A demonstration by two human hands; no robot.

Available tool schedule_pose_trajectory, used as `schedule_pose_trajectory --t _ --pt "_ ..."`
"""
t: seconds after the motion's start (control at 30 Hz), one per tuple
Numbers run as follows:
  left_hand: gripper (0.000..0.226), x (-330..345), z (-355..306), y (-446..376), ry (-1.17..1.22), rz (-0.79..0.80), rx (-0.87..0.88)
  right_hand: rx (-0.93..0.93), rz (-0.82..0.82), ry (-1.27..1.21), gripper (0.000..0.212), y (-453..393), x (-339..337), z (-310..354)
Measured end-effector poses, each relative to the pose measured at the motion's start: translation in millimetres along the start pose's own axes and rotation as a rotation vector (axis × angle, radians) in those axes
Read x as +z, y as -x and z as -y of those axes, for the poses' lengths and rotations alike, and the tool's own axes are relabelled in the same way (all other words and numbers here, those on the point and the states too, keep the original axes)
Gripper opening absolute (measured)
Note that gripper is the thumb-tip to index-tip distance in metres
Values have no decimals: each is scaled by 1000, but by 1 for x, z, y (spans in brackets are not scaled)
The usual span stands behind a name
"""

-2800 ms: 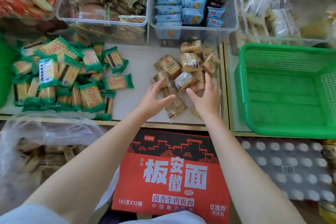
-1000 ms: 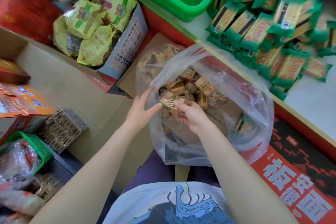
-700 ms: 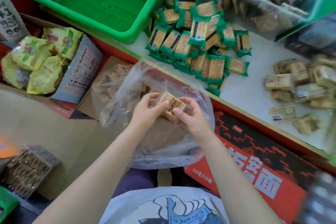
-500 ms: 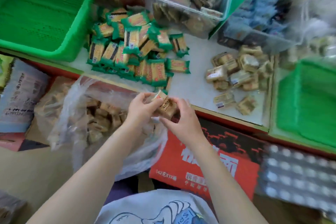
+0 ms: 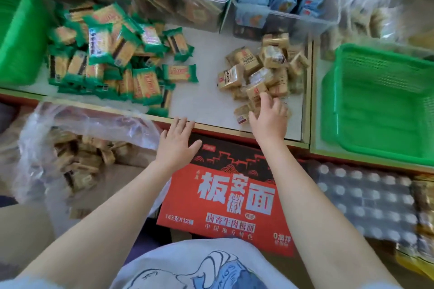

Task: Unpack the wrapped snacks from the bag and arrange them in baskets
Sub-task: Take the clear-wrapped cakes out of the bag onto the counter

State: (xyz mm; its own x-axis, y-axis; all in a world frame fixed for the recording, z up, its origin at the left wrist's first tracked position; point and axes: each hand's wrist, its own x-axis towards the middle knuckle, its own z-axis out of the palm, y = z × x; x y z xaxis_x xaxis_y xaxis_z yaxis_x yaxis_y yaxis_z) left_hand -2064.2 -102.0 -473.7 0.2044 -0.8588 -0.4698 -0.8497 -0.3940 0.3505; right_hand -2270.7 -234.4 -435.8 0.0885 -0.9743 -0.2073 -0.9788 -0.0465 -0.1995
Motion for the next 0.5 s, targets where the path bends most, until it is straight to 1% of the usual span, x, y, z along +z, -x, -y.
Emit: schedule_pose_trajectory --t 0.07,0.13,0.2,0.27,0.33,0.4,0.43,0.5 --pt "69 -1 1 1 -5 21 17 17 33 24 58 3 5 -1" --pt "69 -4 1 4 12 48 34 52 31 49 62 11 5 8" --pt "67 -12 1 7 117 36 61 46 -7 52 61 23 5 25" --pt "61 -20 12 17 259 -71 49 -66 -79 0 52 38 11 51" --pt "54 -23 43 38 308 -259 -5 -232 -76 -96 42 59 26 89" --pt "52 -18 93 67 245 -407 -126 -384 53 -224 32 85 47 133" --pt "53 -14 121 82 209 -430 -231 -461 136 -272 30 100 60 156" --pt "58 -9 177 112 138 -385 -479 -597 330 -304 25 128 91 200"
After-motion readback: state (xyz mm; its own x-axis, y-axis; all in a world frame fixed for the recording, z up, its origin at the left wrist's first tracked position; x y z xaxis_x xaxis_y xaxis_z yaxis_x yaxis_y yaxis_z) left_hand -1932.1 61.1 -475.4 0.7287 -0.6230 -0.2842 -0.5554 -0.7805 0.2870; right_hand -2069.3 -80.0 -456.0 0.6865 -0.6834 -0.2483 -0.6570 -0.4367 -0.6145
